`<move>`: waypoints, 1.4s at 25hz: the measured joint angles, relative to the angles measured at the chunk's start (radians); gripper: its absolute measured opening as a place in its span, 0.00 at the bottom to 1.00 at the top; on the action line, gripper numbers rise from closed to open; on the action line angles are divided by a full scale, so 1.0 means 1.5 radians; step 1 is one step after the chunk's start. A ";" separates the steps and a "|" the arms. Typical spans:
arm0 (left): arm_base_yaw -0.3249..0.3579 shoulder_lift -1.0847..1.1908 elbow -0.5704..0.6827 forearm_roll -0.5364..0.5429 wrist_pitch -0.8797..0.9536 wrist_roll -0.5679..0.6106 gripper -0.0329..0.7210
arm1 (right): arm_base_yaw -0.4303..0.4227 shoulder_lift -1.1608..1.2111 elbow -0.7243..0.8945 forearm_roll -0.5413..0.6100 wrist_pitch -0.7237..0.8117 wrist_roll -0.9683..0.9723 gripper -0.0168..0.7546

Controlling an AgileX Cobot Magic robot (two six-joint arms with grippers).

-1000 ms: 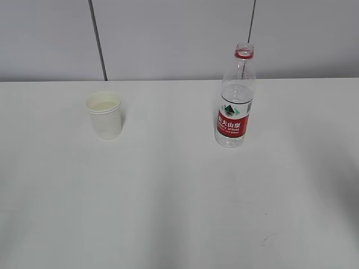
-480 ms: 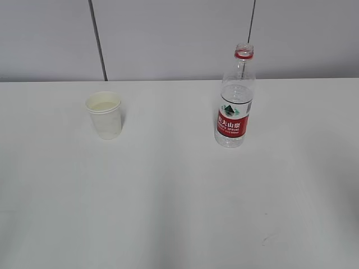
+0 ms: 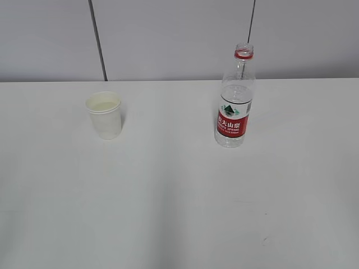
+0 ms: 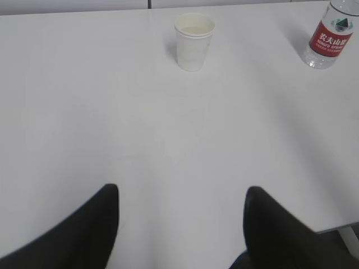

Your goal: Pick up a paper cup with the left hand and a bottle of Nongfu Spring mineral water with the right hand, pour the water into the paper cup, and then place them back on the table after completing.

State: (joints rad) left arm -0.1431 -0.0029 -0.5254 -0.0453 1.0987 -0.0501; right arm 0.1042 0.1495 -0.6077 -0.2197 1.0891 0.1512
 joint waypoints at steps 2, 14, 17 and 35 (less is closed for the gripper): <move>0.000 0.000 0.000 0.000 0.000 0.000 0.62 | 0.000 -0.027 0.000 0.043 0.026 -0.030 0.78; 0.000 0.000 0.000 0.000 0.000 0.000 0.62 | 0.000 -0.111 0.055 0.097 0.060 -0.071 0.78; 0.000 0.000 0.000 0.000 0.001 0.000 0.62 | 0.000 -0.111 0.061 0.105 0.059 -0.084 0.78; 0.000 0.000 0.000 -0.001 0.001 0.000 0.62 | 0.000 -0.111 0.073 0.115 0.046 -0.101 0.78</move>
State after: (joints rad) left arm -0.1431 -0.0029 -0.5254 -0.0462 1.0997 -0.0501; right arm 0.1042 -0.0176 -0.4985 -0.0470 1.1574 0.0000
